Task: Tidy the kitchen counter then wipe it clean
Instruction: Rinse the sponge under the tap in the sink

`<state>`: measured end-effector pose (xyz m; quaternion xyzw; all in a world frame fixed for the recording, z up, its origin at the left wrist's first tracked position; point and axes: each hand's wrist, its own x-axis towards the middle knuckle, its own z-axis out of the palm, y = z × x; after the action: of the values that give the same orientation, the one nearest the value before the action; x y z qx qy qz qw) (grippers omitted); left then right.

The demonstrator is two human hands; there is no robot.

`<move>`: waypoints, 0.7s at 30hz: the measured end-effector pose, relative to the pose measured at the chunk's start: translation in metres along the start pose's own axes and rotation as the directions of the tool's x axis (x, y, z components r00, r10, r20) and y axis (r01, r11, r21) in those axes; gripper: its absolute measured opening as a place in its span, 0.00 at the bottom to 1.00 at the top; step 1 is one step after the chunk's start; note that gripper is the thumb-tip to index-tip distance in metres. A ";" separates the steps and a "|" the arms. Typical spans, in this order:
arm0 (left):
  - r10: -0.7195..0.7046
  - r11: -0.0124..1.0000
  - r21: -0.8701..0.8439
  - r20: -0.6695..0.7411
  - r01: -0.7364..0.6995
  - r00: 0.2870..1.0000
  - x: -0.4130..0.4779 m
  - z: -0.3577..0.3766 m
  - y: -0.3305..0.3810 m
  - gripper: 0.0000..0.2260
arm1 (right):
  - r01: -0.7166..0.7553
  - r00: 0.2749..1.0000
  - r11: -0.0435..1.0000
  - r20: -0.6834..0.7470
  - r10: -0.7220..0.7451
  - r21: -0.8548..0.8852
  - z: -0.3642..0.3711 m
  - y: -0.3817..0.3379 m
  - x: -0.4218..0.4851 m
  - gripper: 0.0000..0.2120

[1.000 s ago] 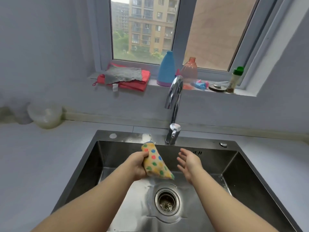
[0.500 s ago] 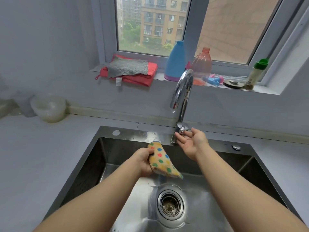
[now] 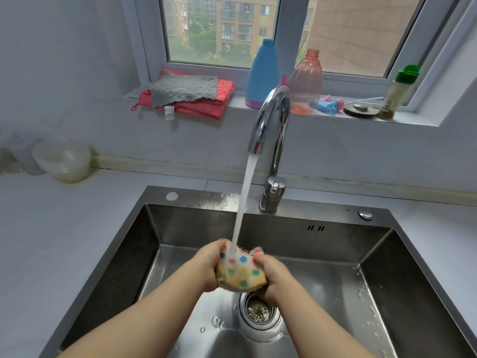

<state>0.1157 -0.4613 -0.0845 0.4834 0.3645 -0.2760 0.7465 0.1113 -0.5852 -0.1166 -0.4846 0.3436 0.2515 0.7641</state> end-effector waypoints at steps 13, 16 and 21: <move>-0.047 0.999 0.000 -0.034 0.047 0.998 0.031 0.020 -0.015 0.13 | 0.111 0.992 0.988 -0.045 -0.116 -0.110 0.032 0.019 0.012 0.07; -0.028 0.999 -0.042 -0.096 0.024 0.995 0.043 0.020 -0.022 0.10 | 0.145 0.984 0.976 -0.079 -0.160 -0.161 0.038 0.028 0.019 0.10; 0.048 0.997 -0.040 -0.265 -0.060 0.963 0.050 0.012 -0.029 0.12 | 0.168 0.966 0.940 -0.140 -0.217 -0.298 0.043 0.036 0.038 0.12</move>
<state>0.1258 -0.4865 -0.1374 0.5075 0.4539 -0.1799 0.7100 0.1221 -0.5298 -0.1537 -0.6403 0.3190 0.1795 0.6753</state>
